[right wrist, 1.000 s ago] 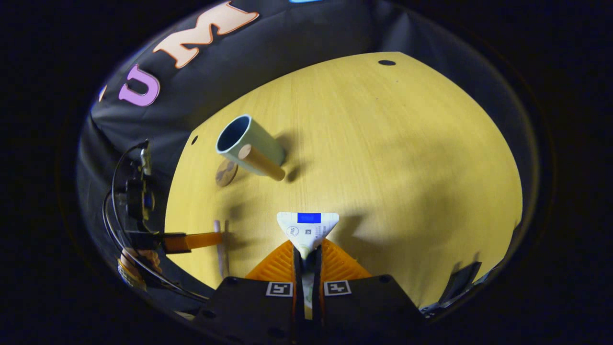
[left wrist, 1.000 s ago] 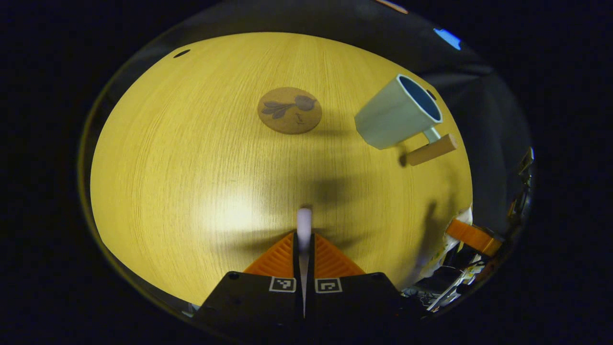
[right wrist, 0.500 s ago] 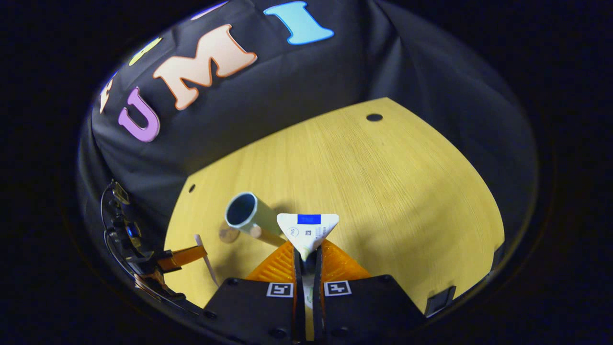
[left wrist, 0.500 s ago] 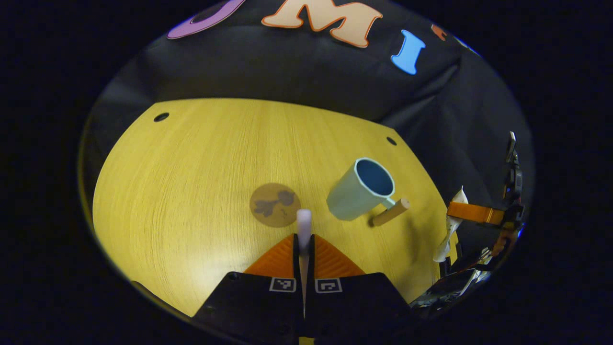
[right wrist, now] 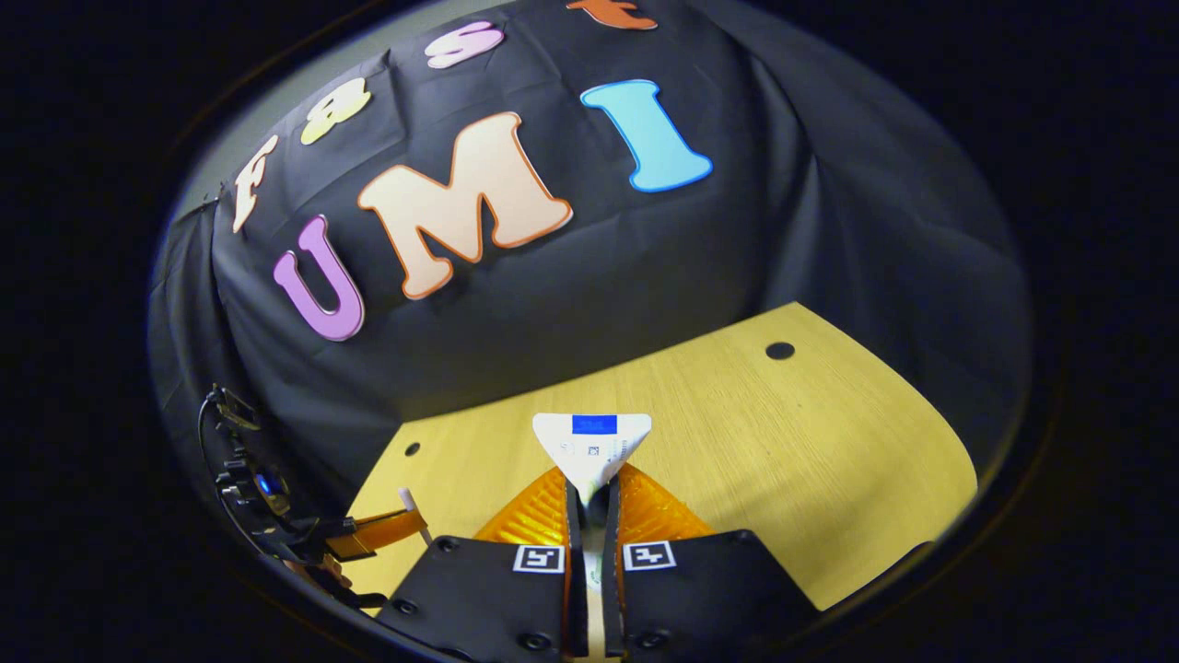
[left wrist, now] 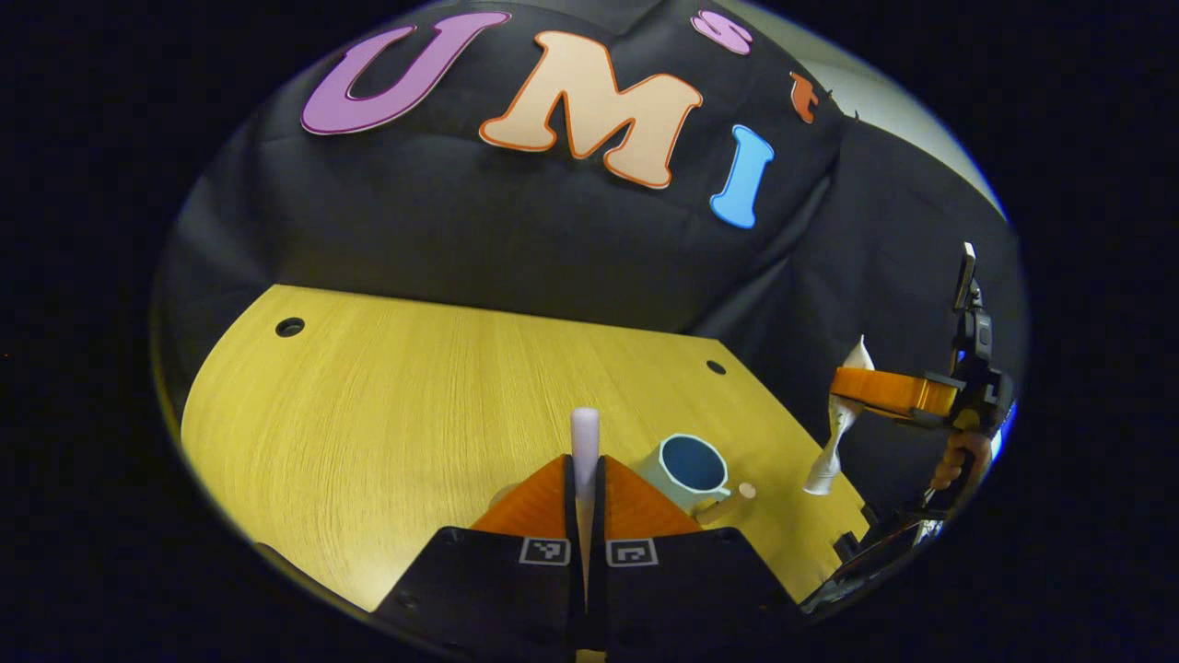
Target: Put the toothbrush and toothpaste on the desktop into the cup, then pick up the cup and place it on the coaster on the desktop.
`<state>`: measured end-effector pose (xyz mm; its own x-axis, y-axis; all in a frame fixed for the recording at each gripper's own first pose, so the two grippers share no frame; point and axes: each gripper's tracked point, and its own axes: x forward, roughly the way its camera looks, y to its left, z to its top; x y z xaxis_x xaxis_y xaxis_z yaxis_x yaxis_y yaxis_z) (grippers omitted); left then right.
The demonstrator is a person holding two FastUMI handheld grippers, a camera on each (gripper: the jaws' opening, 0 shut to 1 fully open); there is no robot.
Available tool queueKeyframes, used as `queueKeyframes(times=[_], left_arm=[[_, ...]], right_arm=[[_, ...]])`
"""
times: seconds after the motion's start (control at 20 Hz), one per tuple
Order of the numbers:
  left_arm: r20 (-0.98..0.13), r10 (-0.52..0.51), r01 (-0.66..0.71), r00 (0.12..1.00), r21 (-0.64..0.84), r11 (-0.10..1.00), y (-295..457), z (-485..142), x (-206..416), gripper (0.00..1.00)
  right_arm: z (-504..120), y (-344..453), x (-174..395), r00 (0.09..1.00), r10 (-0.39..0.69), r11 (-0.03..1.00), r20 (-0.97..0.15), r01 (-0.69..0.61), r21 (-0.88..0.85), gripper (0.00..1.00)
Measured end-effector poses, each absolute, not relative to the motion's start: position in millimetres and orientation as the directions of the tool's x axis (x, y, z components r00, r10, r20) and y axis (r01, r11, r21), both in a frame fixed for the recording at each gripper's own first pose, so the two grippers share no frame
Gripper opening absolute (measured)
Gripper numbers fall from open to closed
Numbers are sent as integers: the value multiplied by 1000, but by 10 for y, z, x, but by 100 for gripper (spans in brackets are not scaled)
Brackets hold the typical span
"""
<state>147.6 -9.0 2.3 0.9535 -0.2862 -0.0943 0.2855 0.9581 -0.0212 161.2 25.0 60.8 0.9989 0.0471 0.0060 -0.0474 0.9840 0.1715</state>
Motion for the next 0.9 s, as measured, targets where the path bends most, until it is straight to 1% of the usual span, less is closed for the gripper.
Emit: queueKeyframes(times=[0.15, 0.2, 0.35, 0.5, 0.55, 0.7, 0.75, 0.8, 0.85, 0.9], left_arm=[[-24, -290, 290, 957, 21, 957, 7, 217, 1611, 0], [-10, -299, 299, 954, 29, 954, 25, 264, 1638, 0], [41, -330, 328, 943, 47, 943, 17, 391, 1678, 0], [82, -360, 356, 929, 60, 933, -23, 508, 1702, 1], [98, -374, 370, 922, 57, 927, -49, 529, 1699, 0], [129, -399, 396, 908, 50, 917, -137, 600, 1757, 0], [137, -403, 400, 905, 54, 915, -160, 618, 1770, 0], [140, -410, 406, 901, 58, 912, -186, 629, 1786, 0], [146, -418, 414, 897, 61, 908, -224, 651, 1801, 0], [153, -430, 426, 890, 61, 903, -277, 659, 1806, 0]], right_arm=[[850, 485, 1834, 984, 83, 973, 159, -115, 200, 8], [833, 538, 1914, 978, 92, 968, 187, -132, 213, 9], [615, 680, 2156, 971, 128, 944, 203, -182, 276, 8], [378, 704, 2321, 970, 115, 943, 213, -174, 285, 9], [308, 723, 2343, 970, 116, 943, 214, -175, 283, 9], [38, 726, 2401, 977, 114, 940, 179, -164, 299, 10], [-37, 726, 2389, 980, 113, 941, 164, -159, 300, 12], [-84, 712, 2394, 981, 108, 944, 160, -152, 292, 12], [-100, 712, 2401, 982, 108, 947, 156, -150, 284, 16], [-104, 725, 2401, 982, 114, 947, 149, -153, 284, 16]])
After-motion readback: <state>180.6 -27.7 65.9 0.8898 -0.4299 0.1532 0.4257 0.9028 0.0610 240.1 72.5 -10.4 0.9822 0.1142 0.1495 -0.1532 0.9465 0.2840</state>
